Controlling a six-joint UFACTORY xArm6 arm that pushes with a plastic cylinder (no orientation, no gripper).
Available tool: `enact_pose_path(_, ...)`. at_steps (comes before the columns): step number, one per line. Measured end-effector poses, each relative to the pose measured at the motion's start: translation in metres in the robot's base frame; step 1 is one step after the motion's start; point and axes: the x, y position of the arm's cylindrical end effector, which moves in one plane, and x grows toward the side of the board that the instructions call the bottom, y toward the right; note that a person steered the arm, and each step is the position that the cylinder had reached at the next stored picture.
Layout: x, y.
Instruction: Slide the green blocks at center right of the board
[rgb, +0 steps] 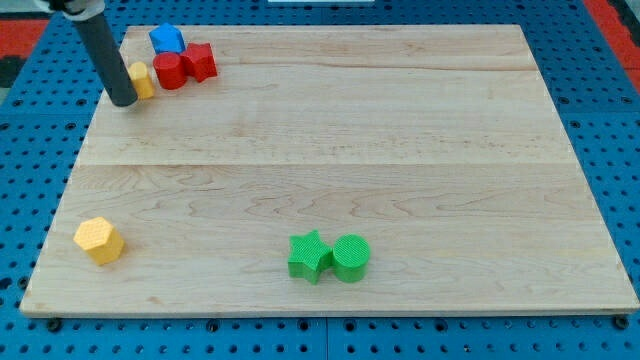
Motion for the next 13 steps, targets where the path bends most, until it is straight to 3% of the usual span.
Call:
enact_pose_path(4,-0.009,0.013)
enact_pose_path(6,0.069,0.026)
enact_pose_path(8,0.118,0.088)
enact_pose_path(9,0.166,0.132)
enact_pose_path(11,0.256,0.162)
enact_pose_path(13,0.256,0.310)
